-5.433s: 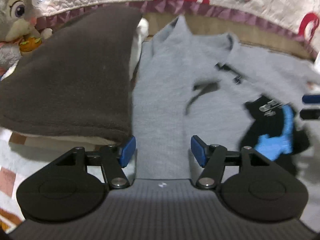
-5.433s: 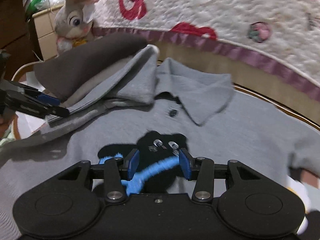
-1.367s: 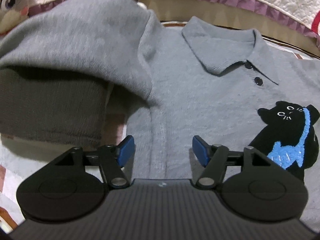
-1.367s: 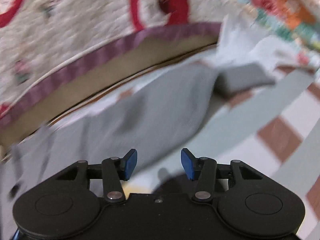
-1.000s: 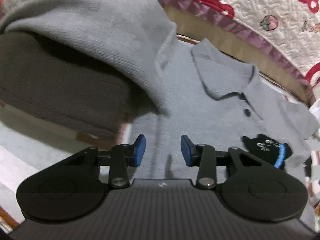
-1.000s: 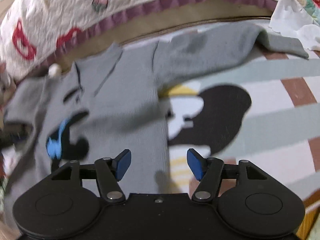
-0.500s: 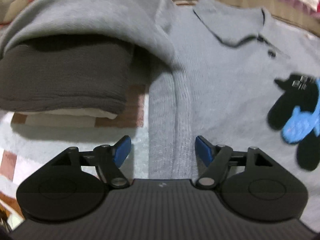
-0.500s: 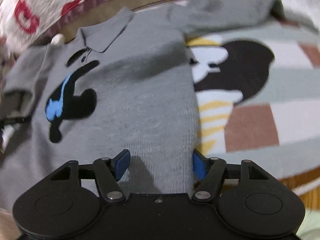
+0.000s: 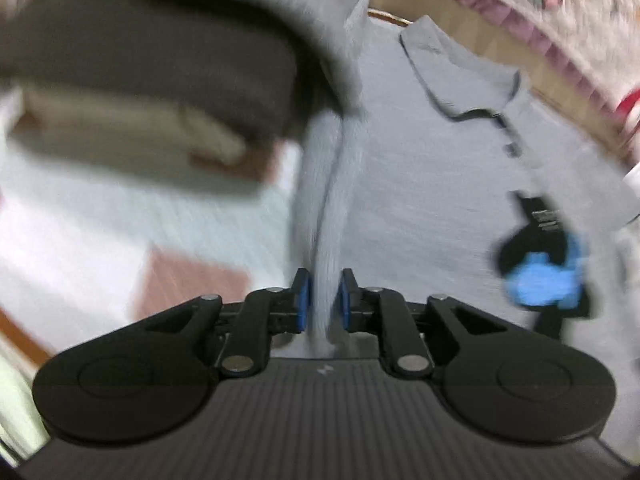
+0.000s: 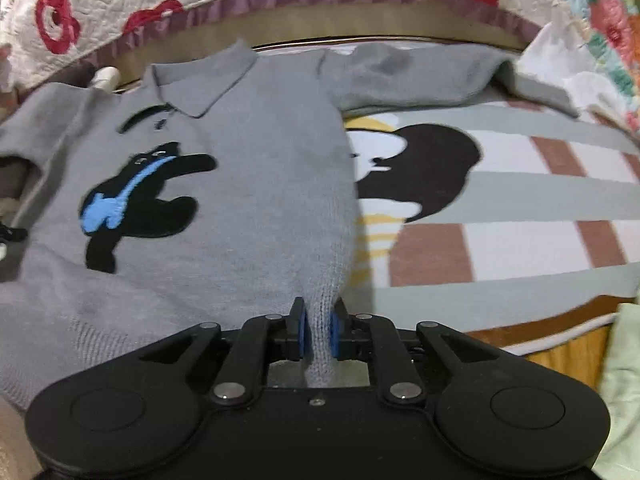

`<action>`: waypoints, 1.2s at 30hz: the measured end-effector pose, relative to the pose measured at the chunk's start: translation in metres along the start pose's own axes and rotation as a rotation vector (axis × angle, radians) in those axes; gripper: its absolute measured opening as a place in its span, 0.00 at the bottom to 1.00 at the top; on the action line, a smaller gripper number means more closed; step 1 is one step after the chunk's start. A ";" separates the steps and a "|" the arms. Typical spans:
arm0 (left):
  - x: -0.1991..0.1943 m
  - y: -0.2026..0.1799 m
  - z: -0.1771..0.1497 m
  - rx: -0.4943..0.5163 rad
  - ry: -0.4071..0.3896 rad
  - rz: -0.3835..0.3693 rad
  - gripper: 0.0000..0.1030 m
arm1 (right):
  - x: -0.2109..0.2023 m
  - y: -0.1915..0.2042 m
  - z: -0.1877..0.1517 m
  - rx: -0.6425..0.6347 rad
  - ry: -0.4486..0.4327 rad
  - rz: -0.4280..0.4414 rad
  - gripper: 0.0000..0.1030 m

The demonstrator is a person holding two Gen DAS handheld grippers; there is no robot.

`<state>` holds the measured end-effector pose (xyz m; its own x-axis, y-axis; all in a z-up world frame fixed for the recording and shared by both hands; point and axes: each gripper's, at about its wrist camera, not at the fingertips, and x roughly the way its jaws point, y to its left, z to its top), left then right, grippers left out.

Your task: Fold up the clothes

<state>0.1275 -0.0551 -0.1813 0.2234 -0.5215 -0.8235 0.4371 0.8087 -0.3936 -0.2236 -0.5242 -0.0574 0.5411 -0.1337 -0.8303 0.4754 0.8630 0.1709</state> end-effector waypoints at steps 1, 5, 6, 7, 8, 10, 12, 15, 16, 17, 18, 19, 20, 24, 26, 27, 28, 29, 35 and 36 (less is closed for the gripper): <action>-0.006 0.002 -0.008 -0.030 0.014 -0.034 0.34 | 0.001 -0.004 0.001 0.016 -0.001 0.017 0.18; -0.030 -0.005 -0.032 -0.022 0.020 -0.082 0.43 | -0.006 -0.040 -0.004 0.192 0.041 0.230 0.42; -0.035 -0.006 -0.036 -0.023 0.017 -0.088 0.41 | -0.007 -0.047 -0.009 0.224 0.062 0.287 0.42; -0.040 -0.008 -0.040 -0.025 0.014 -0.094 0.38 | -0.007 -0.054 -0.014 0.255 0.083 0.343 0.41; -0.044 -0.005 -0.045 -0.048 0.017 -0.110 0.38 | -0.009 -0.056 -0.019 0.243 0.099 0.389 0.41; -0.049 0.001 -0.052 -0.081 0.024 -0.140 0.38 | -0.014 -0.057 -0.031 0.204 0.127 0.443 0.41; -0.049 -0.002 -0.056 -0.052 0.041 -0.141 0.38 | -0.017 -0.058 -0.042 0.214 0.145 0.483 0.41; -0.046 -0.013 -0.058 0.024 0.075 -0.137 0.43 | -0.020 -0.056 -0.058 0.218 0.169 0.496 0.42; -0.045 -0.017 -0.059 0.048 0.085 -0.134 0.47 | -0.019 -0.055 -0.063 0.224 0.163 0.480 0.43; -0.042 -0.020 -0.059 0.055 0.082 -0.116 0.49 | -0.017 -0.054 -0.067 0.238 0.154 0.481 0.44; -0.039 -0.021 -0.059 0.053 0.078 -0.089 0.49 | -0.013 -0.054 -0.070 0.266 0.143 0.496 0.44; -0.035 -0.022 -0.060 0.066 0.072 -0.046 0.49 | -0.007 -0.051 -0.073 0.292 0.133 0.537 0.40; -0.030 -0.024 -0.061 0.081 0.065 -0.002 0.50 | -0.001 -0.046 -0.077 0.289 0.119 0.584 0.26; -0.030 -0.030 -0.062 0.144 0.036 0.002 0.32 | 0.011 -0.019 -0.068 0.275 0.098 0.619 0.12; -0.037 -0.034 -0.062 0.179 0.025 -0.014 0.00 | 0.004 -0.010 -0.053 0.280 0.064 0.663 0.12; -0.041 -0.038 -0.063 0.214 0.017 0.003 0.00 | -0.008 -0.009 -0.040 0.285 0.038 0.695 0.12; -0.048 -0.042 -0.065 0.253 0.005 0.015 0.00 | -0.020 -0.009 -0.030 0.297 0.013 0.735 0.11; -0.058 -0.045 -0.066 0.272 -0.003 -0.002 0.00 | -0.038 -0.011 -0.020 0.314 -0.015 0.792 0.11; -0.088 -0.033 -0.064 0.206 0.010 0.053 0.17 | -0.088 -0.020 -0.024 0.214 0.043 0.715 0.11; -0.086 -0.027 -0.063 0.175 0.027 0.073 0.29 | -0.079 -0.027 -0.035 0.221 0.086 0.630 0.11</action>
<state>0.0423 -0.0149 -0.1258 0.2378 -0.4534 -0.8590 0.5659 0.7834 -0.2569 -0.3035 -0.5195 -0.0145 0.7090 0.4099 -0.5738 0.2227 0.6419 0.7337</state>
